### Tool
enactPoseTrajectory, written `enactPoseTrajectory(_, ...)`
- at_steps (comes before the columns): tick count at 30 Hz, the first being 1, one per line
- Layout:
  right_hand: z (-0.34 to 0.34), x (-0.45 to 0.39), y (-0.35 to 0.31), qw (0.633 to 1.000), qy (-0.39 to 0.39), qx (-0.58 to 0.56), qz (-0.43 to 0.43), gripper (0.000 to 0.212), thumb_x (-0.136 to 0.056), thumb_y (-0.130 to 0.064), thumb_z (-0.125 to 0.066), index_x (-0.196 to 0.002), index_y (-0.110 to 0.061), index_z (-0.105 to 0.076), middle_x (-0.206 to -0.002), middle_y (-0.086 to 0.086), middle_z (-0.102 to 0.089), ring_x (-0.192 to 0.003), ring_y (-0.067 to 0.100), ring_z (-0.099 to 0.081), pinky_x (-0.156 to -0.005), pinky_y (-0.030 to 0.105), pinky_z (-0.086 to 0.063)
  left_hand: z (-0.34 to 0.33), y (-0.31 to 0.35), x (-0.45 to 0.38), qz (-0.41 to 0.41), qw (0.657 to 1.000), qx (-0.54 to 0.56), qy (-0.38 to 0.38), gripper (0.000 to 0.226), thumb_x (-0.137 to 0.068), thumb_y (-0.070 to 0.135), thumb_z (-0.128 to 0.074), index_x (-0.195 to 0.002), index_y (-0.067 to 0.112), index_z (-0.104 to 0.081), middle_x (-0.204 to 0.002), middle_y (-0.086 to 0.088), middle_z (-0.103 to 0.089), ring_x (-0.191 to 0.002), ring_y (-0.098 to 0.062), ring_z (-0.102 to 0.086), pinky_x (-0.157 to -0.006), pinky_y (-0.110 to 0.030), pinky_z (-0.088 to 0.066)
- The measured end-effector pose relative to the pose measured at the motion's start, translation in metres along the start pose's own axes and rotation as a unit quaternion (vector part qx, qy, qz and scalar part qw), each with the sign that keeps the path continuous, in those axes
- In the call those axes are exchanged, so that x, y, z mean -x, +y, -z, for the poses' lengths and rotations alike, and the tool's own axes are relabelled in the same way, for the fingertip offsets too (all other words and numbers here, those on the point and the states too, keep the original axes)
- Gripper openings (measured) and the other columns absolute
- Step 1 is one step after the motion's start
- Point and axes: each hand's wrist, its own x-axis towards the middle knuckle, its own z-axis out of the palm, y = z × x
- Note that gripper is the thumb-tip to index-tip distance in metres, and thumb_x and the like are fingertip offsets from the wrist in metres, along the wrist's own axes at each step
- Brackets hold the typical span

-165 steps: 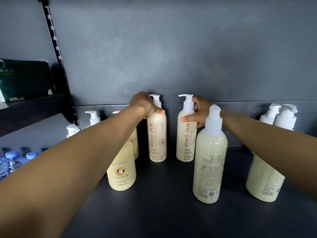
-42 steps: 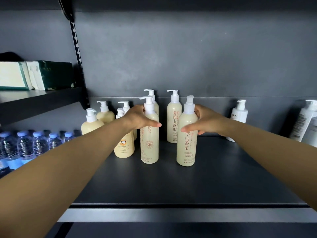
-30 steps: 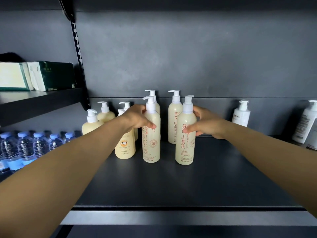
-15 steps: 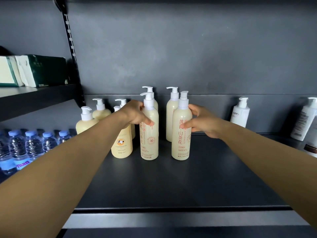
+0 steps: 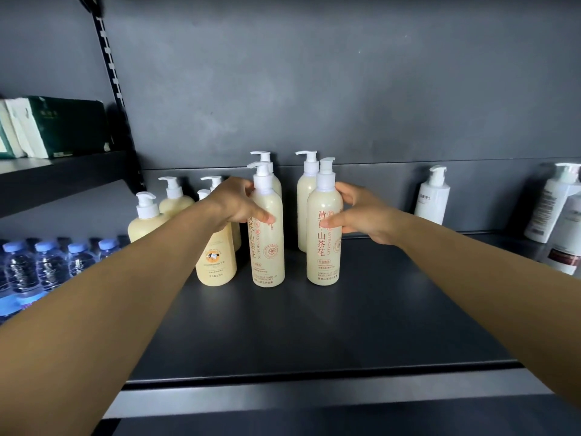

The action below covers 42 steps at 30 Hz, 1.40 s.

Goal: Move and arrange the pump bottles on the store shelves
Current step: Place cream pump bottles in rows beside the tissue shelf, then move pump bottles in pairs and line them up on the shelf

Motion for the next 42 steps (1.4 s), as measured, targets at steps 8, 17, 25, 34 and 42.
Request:
enactPoseTrajectory(8,0.006,-0.001,-0.001,1.000,-0.028,0.005,0.003,0.059,-0.078,0.005,-0.071,-0.126,-0.024,-0.053,-0.120,-0.003,-0.064,-0.108,0.017,-0.062,-0.089,0.040,-0.053,-0.002,0.002,0.002,0.000,1.000,-0.004,0.008,0.063,-0.059,0.018,-0.088,-0.115,0.010,-0.060,-0.115,-0.003,-0.063,-0.105,-0.021,-0.061,-0.095,-0.038,-0.051)
enactPoseTrajectory(17,0.031,0.018,-0.009,0.979,-0.040,0.198,-0.005,0.078,-0.082,-0.017,-0.072,-0.147,-0.020,-0.028,-0.139,0.007,-0.048,-0.116,0.016,-0.052,-0.089,0.024,-0.041,0.004,0.024,0.034,0.010,0.975,-0.220,-0.027,0.082,-0.074,0.037,-0.076,-0.140,0.008,-0.036,-0.139,-0.004,-0.047,-0.126,-0.023,-0.046,-0.099,-0.028,-0.038)
enactPoseTrajectory(25,0.104,0.079,-0.038,0.867,-0.123,0.483,-0.018,0.073,-0.080,-0.043,-0.071,-0.142,-0.030,-0.035,-0.146,-0.001,-0.038,-0.132,0.019,-0.041,-0.108,0.034,-0.035,0.005,0.091,0.091,0.051,0.899,-0.424,-0.099,0.096,-0.070,0.052,-0.074,-0.147,0.024,-0.025,-0.147,0.003,-0.037,-0.124,-0.025,-0.049,-0.099,-0.037,-0.046)
enactPoseTrajectory(34,0.168,0.156,-0.052,0.855,-0.082,0.512,0.008,0.069,-0.081,-0.039,-0.070,-0.141,-0.028,-0.038,-0.145,-0.002,-0.039,-0.131,0.019,-0.041,-0.107,0.033,-0.035,-0.034,0.173,0.138,0.004,0.900,-0.427,-0.090,0.090,-0.074,0.046,-0.073,-0.147,0.026,-0.024,-0.149,0.003,-0.035,-0.130,-0.026,-0.043,-0.088,-0.032,-0.045)
enactPoseTrajectory(42,0.222,0.220,-0.054,0.863,-0.051,0.501,-0.041,0.070,-0.081,-0.037,-0.071,-0.142,-0.028,-0.036,-0.144,-0.001,-0.040,-0.131,0.022,-0.042,-0.104,0.031,-0.033,-0.053,0.207,0.164,-0.028,0.913,-0.396,-0.098,0.089,-0.074,0.046,-0.073,-0.146,0.025,-0.027,-0.147,0.001,-0.037,-0.131,-0.026,-0.043,-0.104,-0.036,-0.041)
